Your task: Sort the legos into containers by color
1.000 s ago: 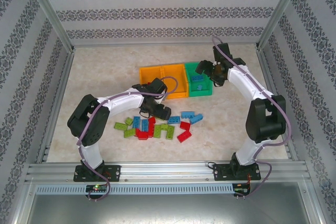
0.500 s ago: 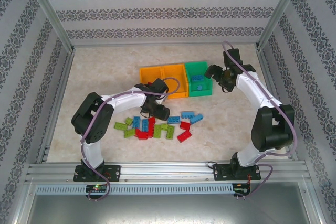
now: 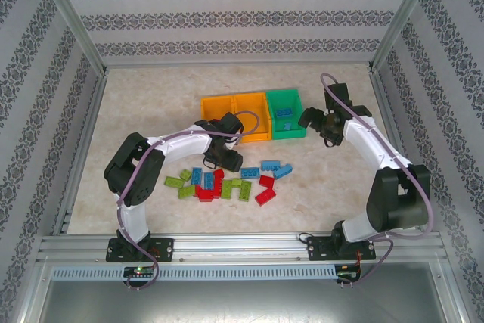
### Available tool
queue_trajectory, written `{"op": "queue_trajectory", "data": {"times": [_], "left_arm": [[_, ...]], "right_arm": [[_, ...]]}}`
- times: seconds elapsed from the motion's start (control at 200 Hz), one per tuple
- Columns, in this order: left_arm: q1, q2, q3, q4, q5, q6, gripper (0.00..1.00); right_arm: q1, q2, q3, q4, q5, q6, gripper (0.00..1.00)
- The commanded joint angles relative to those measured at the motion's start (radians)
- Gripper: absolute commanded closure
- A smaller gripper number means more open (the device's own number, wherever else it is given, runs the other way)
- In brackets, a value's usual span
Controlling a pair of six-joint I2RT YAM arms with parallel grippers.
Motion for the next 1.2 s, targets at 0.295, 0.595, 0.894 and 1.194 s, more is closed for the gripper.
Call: {"op": "queue_trajectory", "data": {"times": [0.295, 0.595, 0.894, 1.194], "left_arm": [[-0.018, -0.059, 0.098, -0.034, -0.019, -0.031, 0.40], [-0.017, -0.051, 0.293, -0.086, -0.036, 0.013, 0.40], [0.032, 0.171, 0.628, -0.150, -0.020, 0.093, 0.39], [0.062, 0.342, 0.838, -0.185, 0.023, 0.093, 0.36]], "right_arm": [[-0.015, -0.058, -0.075, 0.004, 0.004, -0.028, 0.07], [0.007, -0.184, -0.216, 0.055, -0.073, -0.056, 0.08], [0.146, -0.308, -0.375, 0.072, -0.132, -0.003, 0.09], [0.364, -0.337, -0.449, 0.107, -0.073, -0.084, 0.02]]}}
